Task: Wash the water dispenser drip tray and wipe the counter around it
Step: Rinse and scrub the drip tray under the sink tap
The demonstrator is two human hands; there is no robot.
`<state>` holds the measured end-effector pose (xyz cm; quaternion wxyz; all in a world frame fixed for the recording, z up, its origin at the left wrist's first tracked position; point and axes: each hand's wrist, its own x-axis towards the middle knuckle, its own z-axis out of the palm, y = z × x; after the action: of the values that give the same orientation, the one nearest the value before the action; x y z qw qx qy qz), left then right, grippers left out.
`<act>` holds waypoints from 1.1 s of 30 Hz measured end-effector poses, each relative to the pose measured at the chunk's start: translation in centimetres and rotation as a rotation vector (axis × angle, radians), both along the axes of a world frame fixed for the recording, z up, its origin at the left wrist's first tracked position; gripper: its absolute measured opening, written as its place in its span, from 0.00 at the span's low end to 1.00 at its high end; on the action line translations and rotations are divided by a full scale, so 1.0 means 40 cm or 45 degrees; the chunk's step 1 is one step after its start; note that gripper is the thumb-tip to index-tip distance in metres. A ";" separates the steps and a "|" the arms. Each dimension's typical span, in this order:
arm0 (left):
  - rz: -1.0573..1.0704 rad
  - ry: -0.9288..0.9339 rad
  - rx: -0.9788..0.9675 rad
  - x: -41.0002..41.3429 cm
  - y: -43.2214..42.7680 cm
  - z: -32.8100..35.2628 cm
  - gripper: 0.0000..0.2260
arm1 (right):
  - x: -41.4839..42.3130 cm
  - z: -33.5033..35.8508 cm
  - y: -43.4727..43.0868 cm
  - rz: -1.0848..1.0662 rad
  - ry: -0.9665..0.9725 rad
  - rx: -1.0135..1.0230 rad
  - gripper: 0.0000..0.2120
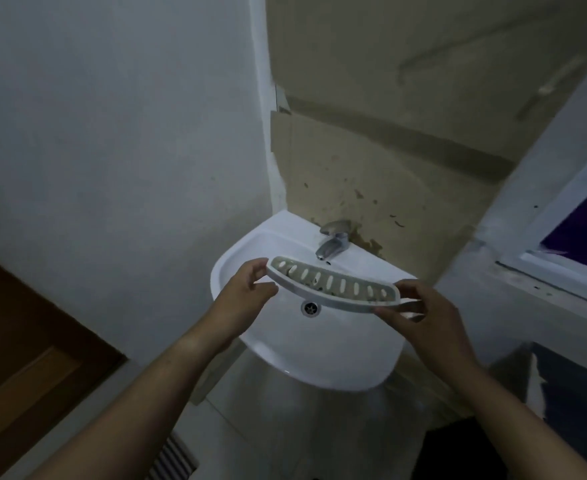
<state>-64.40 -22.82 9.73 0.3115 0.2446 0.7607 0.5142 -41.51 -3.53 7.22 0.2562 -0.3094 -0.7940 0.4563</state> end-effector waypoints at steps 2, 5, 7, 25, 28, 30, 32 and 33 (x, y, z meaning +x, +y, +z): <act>-0.025 -0.018 -0.037 -0.055 0.032 -0.036 0.19 | -0.046 -0.033 0.020 -0.018 -0.023 -0.048 0.16; -0.049 -0.050 -0.118 -0.134 0.071 -0.091 0.22 | -0.112 -0.090 0.044 -0.046 -0.052 -0.089 0.17; -0.041 -0.082 -0.191 -0.185 0.092 -0.127 0.23 | -0.154 -0.125 0.055 -0.069 -0.090 -0.113 0.17; -0.496 -0.231 -0.519 -0.448 0.247 -0.327 0.15 | -0.331 -0.387 0.073 -0.393 -0.206 -0.449 0.17; -0.529 -0.238 -0.557 -0.447 0.277 -0.348 0.15 | -0.333 -0.402 0.093 -0.407 -0.279 -0.450 0.17; -0.556 -0.234 -0.589 -0.446 0.293 -0.358 0.16 | -0.333 -0.412 0.104 -0.427 -0.324 -0.426 0.16; -0.555 -0.243 -0.627 -0.447 0.309 -0.370 0.09 | -0.338 -0.420 0.116 -0.450 -0.332 -0.430 0.16; -0.556 -0.240 -0.632 -0.447 0.316 -0.371 0.04 | -0.342 -0.423 0.120 -0.459 -0.329 -0.448 0.16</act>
<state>-82.28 -10.17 -5.13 0.5333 0.2697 0.7602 0.2549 -55.18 1.28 -9.71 0.1723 -0.5410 -0.6609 0.4908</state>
